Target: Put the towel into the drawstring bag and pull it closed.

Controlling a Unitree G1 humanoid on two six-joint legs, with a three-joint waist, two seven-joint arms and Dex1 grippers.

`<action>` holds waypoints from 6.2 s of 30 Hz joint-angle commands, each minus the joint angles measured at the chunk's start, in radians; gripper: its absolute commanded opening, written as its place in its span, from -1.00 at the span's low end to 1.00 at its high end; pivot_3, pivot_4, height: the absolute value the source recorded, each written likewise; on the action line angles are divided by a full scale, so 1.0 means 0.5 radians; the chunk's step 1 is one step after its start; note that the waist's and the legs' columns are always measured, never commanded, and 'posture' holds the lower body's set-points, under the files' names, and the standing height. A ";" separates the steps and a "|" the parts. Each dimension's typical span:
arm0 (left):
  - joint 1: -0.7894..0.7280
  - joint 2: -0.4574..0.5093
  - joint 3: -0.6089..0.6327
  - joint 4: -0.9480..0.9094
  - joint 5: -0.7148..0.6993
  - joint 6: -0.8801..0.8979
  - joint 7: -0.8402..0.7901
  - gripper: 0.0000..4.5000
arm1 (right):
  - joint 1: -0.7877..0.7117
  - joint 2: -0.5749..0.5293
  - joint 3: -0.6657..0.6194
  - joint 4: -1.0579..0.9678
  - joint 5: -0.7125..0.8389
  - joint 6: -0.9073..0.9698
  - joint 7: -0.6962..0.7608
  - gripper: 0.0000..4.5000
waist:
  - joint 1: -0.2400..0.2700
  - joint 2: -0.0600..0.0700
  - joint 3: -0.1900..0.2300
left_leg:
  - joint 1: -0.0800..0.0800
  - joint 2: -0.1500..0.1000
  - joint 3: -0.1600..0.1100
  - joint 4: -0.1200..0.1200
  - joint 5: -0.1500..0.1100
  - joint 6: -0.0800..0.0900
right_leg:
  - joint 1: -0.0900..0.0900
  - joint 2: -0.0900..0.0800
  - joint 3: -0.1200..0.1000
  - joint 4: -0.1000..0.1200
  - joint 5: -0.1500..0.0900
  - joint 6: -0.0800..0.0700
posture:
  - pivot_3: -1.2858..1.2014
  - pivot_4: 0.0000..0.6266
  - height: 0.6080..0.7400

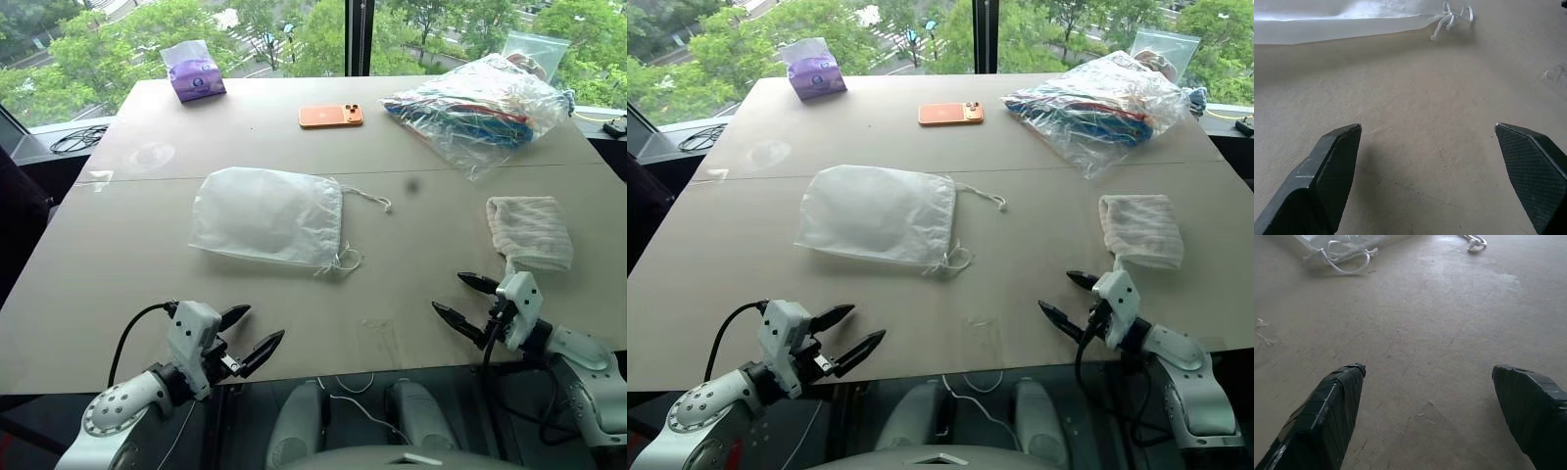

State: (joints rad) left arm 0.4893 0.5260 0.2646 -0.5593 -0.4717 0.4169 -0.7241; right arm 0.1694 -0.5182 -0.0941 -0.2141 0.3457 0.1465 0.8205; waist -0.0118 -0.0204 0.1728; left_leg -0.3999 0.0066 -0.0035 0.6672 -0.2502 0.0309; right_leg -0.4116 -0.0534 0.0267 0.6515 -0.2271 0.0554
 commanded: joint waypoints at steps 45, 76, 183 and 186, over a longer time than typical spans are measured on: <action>-1.915 -0.425 -1.459 0.222 1.141 1.281 1.510 1.00 | -0.696 -0.645 -0.427 0.534 0.660 0.120 1.064 0.97 | 0.010 -0.001 0.002 | 0.000 -0.005 -0.010 -0.001 0.000 0.001 | 0.009 0.006 -0.002 -0.006 0.007 0.007 | 0.03 -0.52 1.00; -1.529 -0.574 -1.018 0.231 1.425 0.360 1.537 -0.99 | -0.754 -0.611 -0.430 0.625 0.632 0.065 1.081 1.00 | 0.040 -0.001 0.002 | 0.000 -0.005 -0.008 0.000 0.000 0.001 | 0.009 0.001 -0.002 -0.007 0.008 0.006 | 0.03 -0.52 1.00; -1.409 -0.223 -0.736 0.995 0.850 -0.613 0.349 -0.63 | -0.468 -0.369 -0.447 0.248 0.437 -0.085 0.456 1.00 | 0.048 0.002 0.001 | 0.000 -0.003 -0.006 0.001 -0.001 0.002 | 0.010 0.003 -0.003 -0.009 0.008 0.006 | 0.03 -0.52 1.00; -1.401 -0.219 -0.746 1.017 0.866 -0.612 0.345 -0.97 | -0.487 -0.372 -0.441 0.262 0.433 -0.085 0.465 1.00 | 0.048 0.002 0.001 | 0.000 -0.003 -0.006 0.001 -0.001 0.002 | 0.010 0.002 -0.003 -0.009 0.008 0.006 | 0.03 -0.52 1.00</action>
State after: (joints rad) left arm -0.2145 0.4147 -0.1109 -0.0514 -0.0469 0.1291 -0.5572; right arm -0.0587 -0.6895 -0.2915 -0.0688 0.5555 0.1182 1.0455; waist 0.0120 -0.0194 0.1735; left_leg -0.3998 0.0049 -0.0067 0.6678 -0.2505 0.0317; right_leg -0.4068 -0.0522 0.0251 0.6469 -0.2231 0.0584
